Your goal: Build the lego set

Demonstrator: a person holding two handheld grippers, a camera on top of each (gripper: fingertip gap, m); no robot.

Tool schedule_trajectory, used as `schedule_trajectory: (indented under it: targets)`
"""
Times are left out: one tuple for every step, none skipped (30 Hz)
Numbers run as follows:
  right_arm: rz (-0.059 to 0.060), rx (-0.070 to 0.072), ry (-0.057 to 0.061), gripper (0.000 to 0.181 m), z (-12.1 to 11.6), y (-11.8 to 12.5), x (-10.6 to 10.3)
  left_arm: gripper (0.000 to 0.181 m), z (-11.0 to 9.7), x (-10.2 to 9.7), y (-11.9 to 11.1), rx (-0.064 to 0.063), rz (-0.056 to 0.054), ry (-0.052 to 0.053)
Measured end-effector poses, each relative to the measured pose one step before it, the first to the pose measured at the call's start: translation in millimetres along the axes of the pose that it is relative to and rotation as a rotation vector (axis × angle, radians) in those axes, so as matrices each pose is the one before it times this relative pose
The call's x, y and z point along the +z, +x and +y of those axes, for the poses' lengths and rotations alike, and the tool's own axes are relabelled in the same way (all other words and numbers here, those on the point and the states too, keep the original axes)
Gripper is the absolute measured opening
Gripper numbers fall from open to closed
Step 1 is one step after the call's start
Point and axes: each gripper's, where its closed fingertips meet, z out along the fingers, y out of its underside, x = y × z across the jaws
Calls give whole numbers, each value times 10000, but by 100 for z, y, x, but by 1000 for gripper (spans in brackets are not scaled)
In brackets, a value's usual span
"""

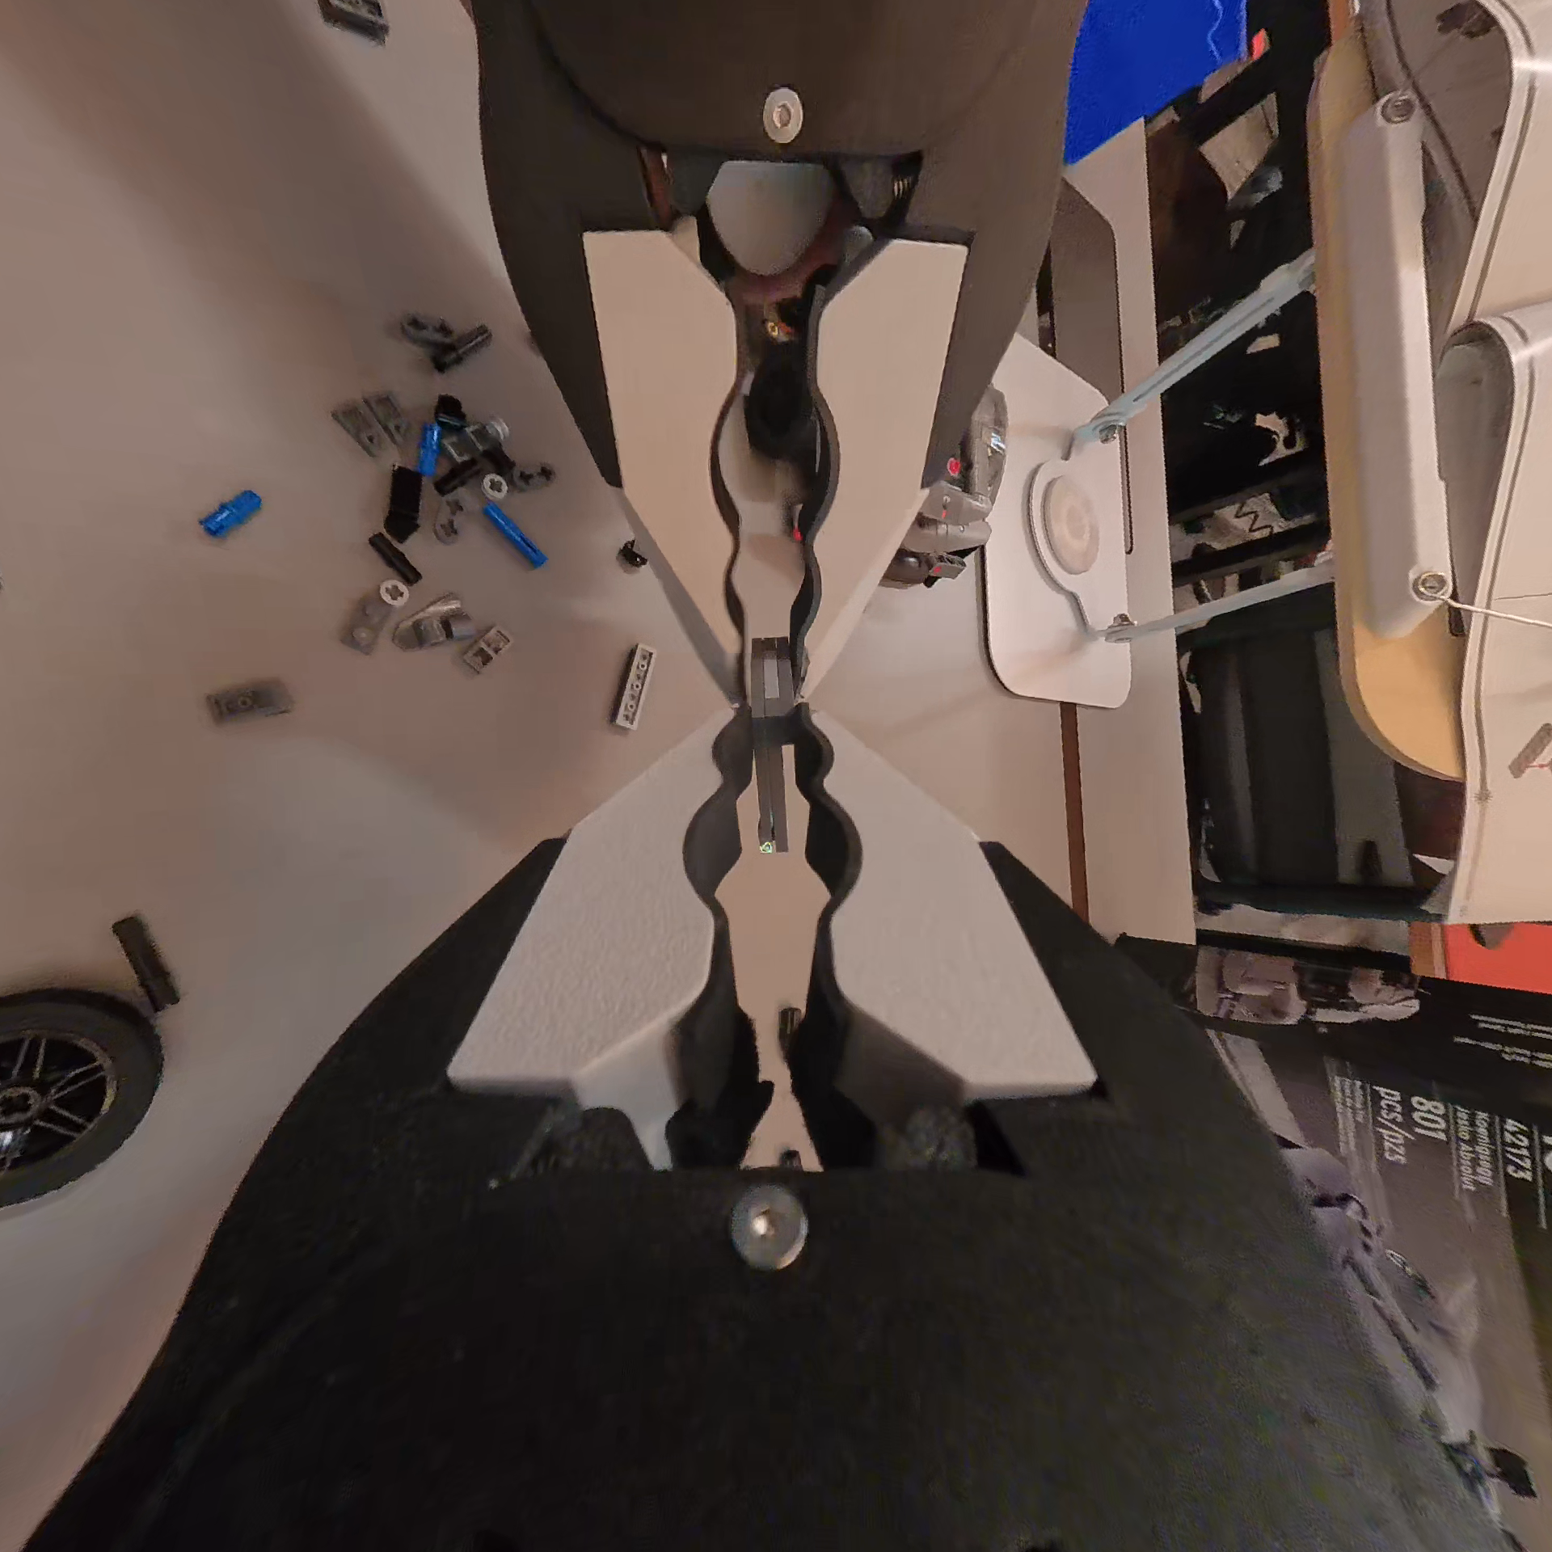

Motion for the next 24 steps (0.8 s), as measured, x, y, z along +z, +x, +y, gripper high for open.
schedule_trajectory:
  targets:
    - [-28,73,67,7,-70,-4,-66,7,-87,-79,-45,111,-74,26]
    - [-46,41,37,7,-25,-32,-50,7,-53,-38,61,-6,43,12]
    - [-31,29,32,7,-39,-35,-50,7,-33,-43,62,-19,47,-13]
    - [-8,4,22,7,-45,-14,-37,7,-35,-69,-22,65,-35,0]
    - [-3,-16,-2,7,-29,-14,-27,7,-9,-38,35,39,1,-37]
    - [11,-16,-22,6,-16,7,-12,7,27,-26,-21,2,-29,-74]
    - [-1,-23,-28,6,-34,-16,-4,7,28,-36,-38,41,-47,-66]
    - [-37,-32,-44,6,-42,-77,-7,7,21,-54,80,15,43,-44]
    - [-25,-35,-59,6,-38,-61,-23,8,-8,-59,69,-24,46,-11]
    - [-5,-11,-42,6,-72,-20,-55,7,-36,-71,-3,-26,-10,16]
    - [-20,25,1,6,-71,5,-40,7,-44,-76,8,-32,14,-3]
    - [-23,39,37,6,-33,36,-43,7,-36,-63,-18,-14,-4,0]
    - [1,7,44,6,-15,66,-36,7,-58,-15,-63,-22,-39,61]
    - [49,-12,59,6,-14,111,1,7,-9,35,-39,-34,2,50]
    - [66,127,128,7,-39,170,-13,7,-18,6,-185,29,-86,26]
    - [-23,302,185,7,-90,209,-82,7,-81,-64,-192,1,-99,75]
    - [-40,303,152,7,-39,295,-179,7,-200,-55,-126,-205,-9,223]
    - [77,162,41,10,109,424,-239,7,-219,-20,-104,-327,92,287]
    - [123,29,-102,12,325,392,-202,7,9,-23,-213,-250,23,152]
    - [82,18,-162,14,408,288,-142,7,20,-80,-130,-97,26,160]
    - [26,11,-32,15,225,114,-116,7,-54,-98,-51,-118,60,183]
    - [-9,-30,55,14,108,-17,-92,7,-159,-119,-112,-106,0,217]
    - [-14,-28,-74,12,265,-51,11,7,-241,-98,-44,-25,19,237]
    - [-8,-34,-139,10,307,-49,66,7,-267,-94,-12,6,14,228]
